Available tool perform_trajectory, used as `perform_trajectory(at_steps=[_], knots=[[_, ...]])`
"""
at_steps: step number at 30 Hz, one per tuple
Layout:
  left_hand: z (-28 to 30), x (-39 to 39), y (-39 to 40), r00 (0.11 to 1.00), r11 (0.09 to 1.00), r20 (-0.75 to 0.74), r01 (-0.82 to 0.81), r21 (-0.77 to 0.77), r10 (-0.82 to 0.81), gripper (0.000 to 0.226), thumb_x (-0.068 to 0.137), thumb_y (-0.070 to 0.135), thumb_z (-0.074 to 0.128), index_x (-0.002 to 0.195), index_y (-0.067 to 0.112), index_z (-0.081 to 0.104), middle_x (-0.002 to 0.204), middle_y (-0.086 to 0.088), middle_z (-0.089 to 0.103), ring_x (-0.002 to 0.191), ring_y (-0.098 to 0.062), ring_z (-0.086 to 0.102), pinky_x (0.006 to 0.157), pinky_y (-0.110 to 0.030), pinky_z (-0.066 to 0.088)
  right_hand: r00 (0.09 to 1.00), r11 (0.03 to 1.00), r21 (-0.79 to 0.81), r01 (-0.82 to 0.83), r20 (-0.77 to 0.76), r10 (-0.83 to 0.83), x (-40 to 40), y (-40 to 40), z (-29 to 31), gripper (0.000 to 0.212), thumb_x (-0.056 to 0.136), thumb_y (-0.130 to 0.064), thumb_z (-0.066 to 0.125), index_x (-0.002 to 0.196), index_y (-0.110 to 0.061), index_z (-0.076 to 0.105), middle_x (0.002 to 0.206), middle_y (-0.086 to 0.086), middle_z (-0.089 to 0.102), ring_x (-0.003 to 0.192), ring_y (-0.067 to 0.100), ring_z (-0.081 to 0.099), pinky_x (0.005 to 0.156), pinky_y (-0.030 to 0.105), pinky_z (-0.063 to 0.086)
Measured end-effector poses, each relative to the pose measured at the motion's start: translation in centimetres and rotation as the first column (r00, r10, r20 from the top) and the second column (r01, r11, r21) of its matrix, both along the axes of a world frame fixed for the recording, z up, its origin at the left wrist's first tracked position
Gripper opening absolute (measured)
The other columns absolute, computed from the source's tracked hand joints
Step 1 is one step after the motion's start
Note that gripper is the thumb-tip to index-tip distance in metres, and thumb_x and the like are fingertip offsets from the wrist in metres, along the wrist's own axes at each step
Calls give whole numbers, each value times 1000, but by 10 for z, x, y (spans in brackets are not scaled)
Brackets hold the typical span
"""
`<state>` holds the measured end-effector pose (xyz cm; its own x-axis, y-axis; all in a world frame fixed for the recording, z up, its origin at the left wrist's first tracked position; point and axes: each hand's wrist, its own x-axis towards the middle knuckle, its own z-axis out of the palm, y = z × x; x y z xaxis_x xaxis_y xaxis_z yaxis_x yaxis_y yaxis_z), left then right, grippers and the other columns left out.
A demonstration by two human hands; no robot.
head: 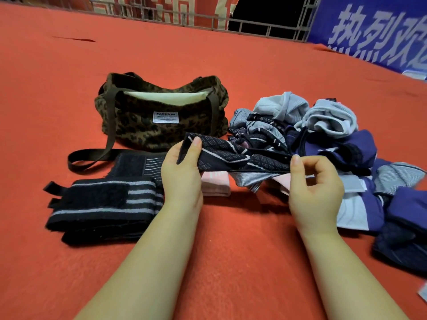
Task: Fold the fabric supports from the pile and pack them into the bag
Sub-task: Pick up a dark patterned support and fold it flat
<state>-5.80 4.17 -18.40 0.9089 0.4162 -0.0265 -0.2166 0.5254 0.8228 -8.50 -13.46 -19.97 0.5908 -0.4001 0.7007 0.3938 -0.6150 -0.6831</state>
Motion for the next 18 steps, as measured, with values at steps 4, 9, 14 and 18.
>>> perform_trajectory(at_steps=[4, 9, 14, 18], knots=[[0, 1, 3, 998, 997, -36, -60, -47, 58, 5, 89, 11, 64, 93, 11, 65, 86, 1, 68, 78, -8, 65, 79, -23, 54, 999, 1000, -9, 25, 25, -25, 1, -3, 1, 23, 88, -34, 50, 77, -15, 54, 73, 0, 54, 68, 9, 45, 66, 9, 36], [-1, 1, 4, 997, 997, -37, -71, -37, 70, 4, 88, 11, 64, 87, 15, 65, 83, 2, 67, 78, -8, 63, 82, -26, 53, 999, 999, 5, 33, 14, -33, 2, -6, 0, 25, 88, -37, 49, 77, -15, 54, 73, 1, 54, 69, 10, 47, 67, 11, 36], [-7, -5, -4, 997, 713, 32, 27, 701, -68, 18, 84, 11, 68, 92, 25, 59, 89, 14, 62, 81, 10, 56, 79, -3, 39, 999, 997, 82, 0, -32, 3, 2, -10, -2, 24, 86, -44, 50, 74, -23, 53, 71, -8, 55, 66, 12, 51, 67, 28, 43], [-11, -11, -8, 962, 323, 252, -206, 924, -109, 53, 76, 21, 57, 129, 19, 53, 127, 4, 57, 118, -14, 51, 104, -32, 36, 991, 994, 33, -105, -79, 107, 1, 0, -3, 22, 82, -46, 53, 71, -27, 54, 69, -9, 57, 64, 6, 51, 65, 20, 41]])
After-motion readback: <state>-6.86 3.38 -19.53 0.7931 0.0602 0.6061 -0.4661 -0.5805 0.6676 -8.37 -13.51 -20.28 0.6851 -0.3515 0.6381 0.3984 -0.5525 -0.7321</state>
